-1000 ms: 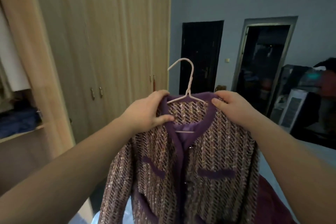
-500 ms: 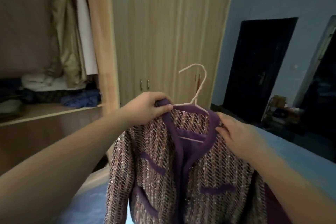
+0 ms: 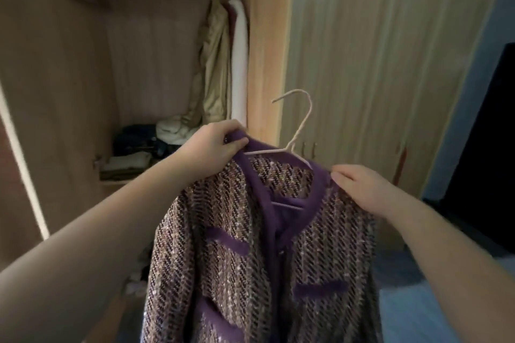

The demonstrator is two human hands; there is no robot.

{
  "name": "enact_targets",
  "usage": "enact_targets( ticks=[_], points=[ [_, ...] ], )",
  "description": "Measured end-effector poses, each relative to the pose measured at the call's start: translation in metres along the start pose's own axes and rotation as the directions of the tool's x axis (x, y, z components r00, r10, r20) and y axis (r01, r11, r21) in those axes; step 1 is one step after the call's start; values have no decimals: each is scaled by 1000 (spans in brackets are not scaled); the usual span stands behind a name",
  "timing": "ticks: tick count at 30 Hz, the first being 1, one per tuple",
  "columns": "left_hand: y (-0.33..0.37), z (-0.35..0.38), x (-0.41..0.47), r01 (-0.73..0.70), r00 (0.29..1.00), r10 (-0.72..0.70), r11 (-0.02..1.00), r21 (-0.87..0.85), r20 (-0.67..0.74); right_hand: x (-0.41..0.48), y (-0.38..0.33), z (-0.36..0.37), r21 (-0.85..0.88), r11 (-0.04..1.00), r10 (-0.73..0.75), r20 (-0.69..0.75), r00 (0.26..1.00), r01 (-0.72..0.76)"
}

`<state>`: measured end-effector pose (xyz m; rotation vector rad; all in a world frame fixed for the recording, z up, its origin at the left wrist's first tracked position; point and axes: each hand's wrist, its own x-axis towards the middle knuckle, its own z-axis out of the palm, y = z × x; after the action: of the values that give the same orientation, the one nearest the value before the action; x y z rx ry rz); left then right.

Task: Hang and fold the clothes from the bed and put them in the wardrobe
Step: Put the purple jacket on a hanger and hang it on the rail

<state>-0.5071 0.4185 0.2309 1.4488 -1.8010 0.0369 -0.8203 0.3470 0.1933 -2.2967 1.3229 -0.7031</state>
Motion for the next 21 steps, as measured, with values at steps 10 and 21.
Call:
enact_targets(
  ticks=[10, 21],
  points=[
    [-191, -109, 59, 66, 994, -55, 990, 127, -94, 173, -100, 159, -421, 851, -420, -184, 889, 315],
    [-348, -126, 164, -108, 981, 16, 871, 480, 191, 363, -168, 195, -424, 874, -318, -126, 940, 239]
  ],
)
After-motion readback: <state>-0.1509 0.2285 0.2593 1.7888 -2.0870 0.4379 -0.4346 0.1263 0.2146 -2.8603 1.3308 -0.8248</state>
